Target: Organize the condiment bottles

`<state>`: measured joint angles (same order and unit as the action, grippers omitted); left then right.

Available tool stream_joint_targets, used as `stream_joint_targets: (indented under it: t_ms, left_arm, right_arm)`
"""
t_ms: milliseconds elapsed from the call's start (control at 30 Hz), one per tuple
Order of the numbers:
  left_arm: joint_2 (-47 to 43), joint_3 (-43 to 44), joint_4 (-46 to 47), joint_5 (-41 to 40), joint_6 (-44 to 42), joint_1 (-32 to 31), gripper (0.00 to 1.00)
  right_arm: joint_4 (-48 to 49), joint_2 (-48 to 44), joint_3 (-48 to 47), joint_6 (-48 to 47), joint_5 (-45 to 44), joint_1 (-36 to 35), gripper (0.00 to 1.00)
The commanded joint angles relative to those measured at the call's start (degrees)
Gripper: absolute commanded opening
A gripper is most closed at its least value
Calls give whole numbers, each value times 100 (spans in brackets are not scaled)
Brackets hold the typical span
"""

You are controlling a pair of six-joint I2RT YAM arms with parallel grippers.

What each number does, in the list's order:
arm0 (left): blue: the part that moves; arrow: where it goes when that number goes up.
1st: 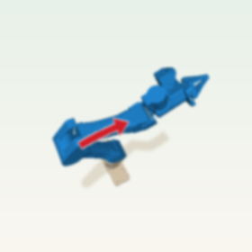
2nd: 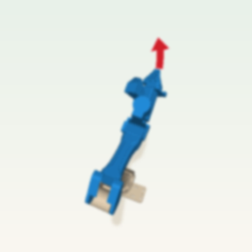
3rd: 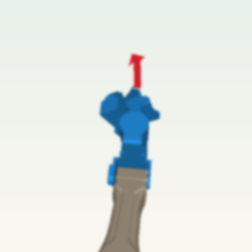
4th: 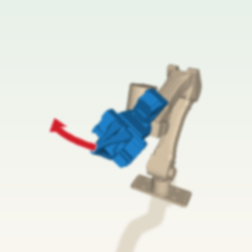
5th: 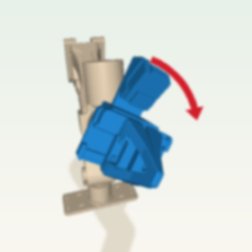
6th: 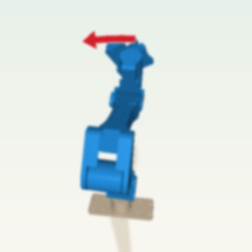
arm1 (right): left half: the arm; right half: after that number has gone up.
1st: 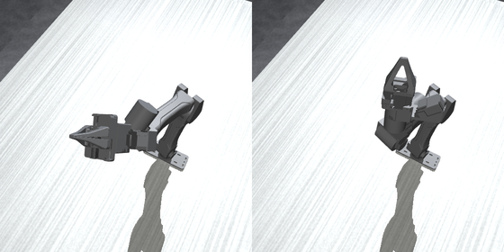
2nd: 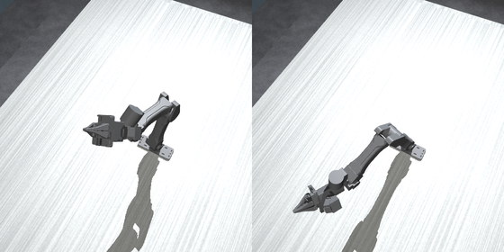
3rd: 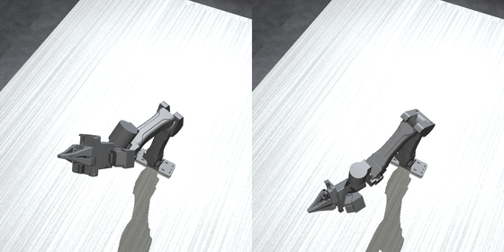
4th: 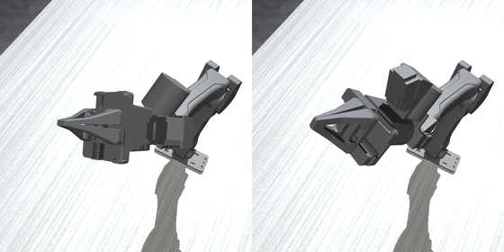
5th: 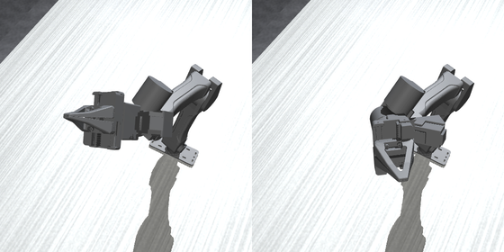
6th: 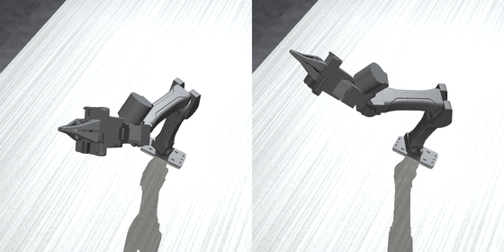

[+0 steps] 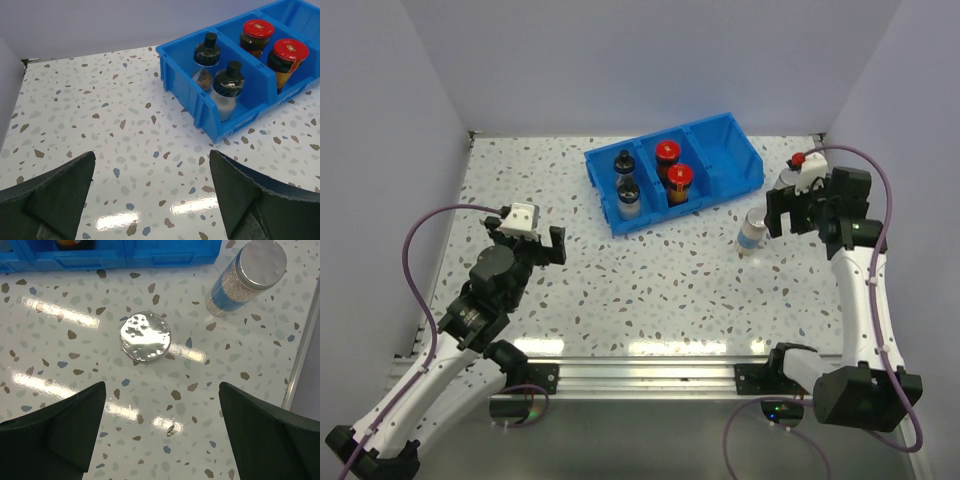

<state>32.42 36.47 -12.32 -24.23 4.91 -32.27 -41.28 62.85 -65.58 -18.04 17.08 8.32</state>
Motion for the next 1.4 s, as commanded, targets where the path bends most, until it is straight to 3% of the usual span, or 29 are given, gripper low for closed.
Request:
stream_joint_targets:
  t_ms: [0, 400, 833, 967, 1100, 1133, 1233, 1267, 1367]
  left_arm:
    - [9, -35, 45, 32, 19, 28, 100]
    - [-17, -35, 63, 94, 19, 19, 100]
    - [71, -35, 71, 111, 10, 19, 100]
    - [115, -35, 80, 120, 2, 28, 100]
    - [124, -35, 80, 138, 1, 19, 100]
    - [124, -35, 80, 138, 1, 19, 100]
    - [124, -35, 89, 155, 2, 28, 100]
    - [132, -26, 89, 155, 10, 28, 100]
    - [167, -35, 98, 173, 2, 28, 100]
  right_arm:
    - [58, 104, -86, 64, 173, 30, 99]
    - [295, 1150, 2, 284, 753, 12, 98]
    - [682, 2091, -148, 222, 261, -489, 94]
    - [805, 2188, -139, 231, 15, -629, 88]
    - [832, 2293, -183, 187, -65, -691, 66]
    - [806, 2319, -218, 178, -47, -682, 41]
    - [761, 2215, -288, 134, 6, -700, 4]
    - [753, 2171, -393, 134, 49, -700, 0]
    - [700, 2030, -805, 196, 155, -717, 0]
